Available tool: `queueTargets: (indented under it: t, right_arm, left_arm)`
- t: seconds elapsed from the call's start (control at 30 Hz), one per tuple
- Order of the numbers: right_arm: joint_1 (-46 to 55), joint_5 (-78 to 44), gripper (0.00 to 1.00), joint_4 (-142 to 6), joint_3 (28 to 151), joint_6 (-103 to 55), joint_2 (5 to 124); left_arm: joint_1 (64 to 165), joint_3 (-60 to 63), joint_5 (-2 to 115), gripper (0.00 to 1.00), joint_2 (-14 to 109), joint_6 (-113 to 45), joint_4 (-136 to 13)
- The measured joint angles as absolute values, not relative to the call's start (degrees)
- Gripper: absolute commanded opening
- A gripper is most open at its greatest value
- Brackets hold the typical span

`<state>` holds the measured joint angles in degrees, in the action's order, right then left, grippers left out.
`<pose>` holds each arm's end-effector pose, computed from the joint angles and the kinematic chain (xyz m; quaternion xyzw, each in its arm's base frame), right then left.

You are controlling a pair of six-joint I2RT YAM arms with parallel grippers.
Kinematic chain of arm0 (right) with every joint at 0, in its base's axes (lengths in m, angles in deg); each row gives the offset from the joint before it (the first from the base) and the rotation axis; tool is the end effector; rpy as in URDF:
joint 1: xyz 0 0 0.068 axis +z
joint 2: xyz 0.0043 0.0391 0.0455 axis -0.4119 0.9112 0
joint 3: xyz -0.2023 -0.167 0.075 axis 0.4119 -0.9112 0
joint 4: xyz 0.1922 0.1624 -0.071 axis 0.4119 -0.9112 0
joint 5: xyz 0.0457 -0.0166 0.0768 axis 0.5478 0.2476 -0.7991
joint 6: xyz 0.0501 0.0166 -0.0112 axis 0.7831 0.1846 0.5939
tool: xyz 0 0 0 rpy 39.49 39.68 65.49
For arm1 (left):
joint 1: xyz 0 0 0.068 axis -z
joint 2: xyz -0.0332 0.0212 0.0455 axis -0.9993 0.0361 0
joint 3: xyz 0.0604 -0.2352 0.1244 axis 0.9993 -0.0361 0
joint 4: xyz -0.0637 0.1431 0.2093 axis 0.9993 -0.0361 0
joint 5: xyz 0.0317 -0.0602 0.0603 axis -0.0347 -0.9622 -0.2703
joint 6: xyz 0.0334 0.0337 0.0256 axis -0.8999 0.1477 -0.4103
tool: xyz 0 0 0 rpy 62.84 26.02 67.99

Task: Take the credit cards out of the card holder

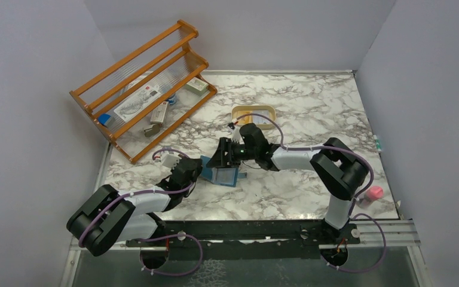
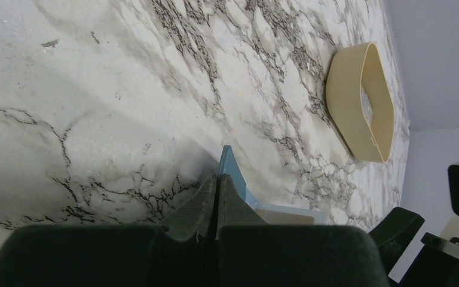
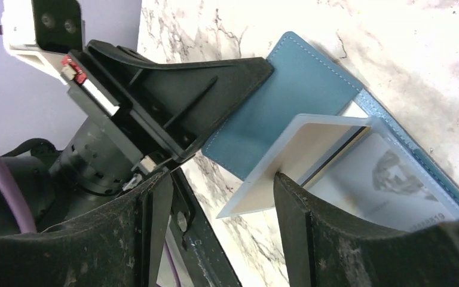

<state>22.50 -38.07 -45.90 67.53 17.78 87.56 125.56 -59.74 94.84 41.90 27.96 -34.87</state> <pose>0.2469 0.2883 0.1690 -0.1148 0.8357 0.5096 0.1699 0.1664 -0.1057 0.1279 -0.3834 0.7581 -0.2676 0.4546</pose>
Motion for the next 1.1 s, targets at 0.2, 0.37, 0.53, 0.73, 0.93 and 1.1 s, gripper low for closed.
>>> queueTargets:
  t: [0.2, 0.37, 0.53, 0.73, 0.93, 1.1]
  right_arm:
    - [22.57, -38.14, 0.68, -42.99, 67.73, 19.99, 91.71]
    - [22.57, -38.64, 0.68, -38.03, 67.25, 23.22, 94.88]
    - [22.57, -38.51, 0.69, -35.93, 65.81, 24.31, 94.57]
    - [22.59, -35.54, 0.70, -39.98, 61.35, 22.30, 88.30]
    - [22.59, -31.56, 0.70, -42.14, 57.83, 19.92, 83.95]
    - [22.39, -29.99, 0.71, -43.56, 56.74, 18.94, 83.73]
  left_arm:
    - [125.56, -59.74, 94.84, 0.00, 41.90, 28.62, -34.87]
    - [125.56, -60.04, 94.84, 0.00, 41.90, 29.01, -34.89]
    - [125.56, -60.50, 94.84, 0.00, 41.79, 29.23, -34.98]
    - [125.56, -60.61, 94.84, 0.00, 41.77, 29.45, -35.13]
    - [125.56, -60.61, 94.84, 0.00, 41.75, 29.62, -35.22]
    - [125.56, -60.61, 94.84, 0.00, 41.62, 29.62, -35.24]
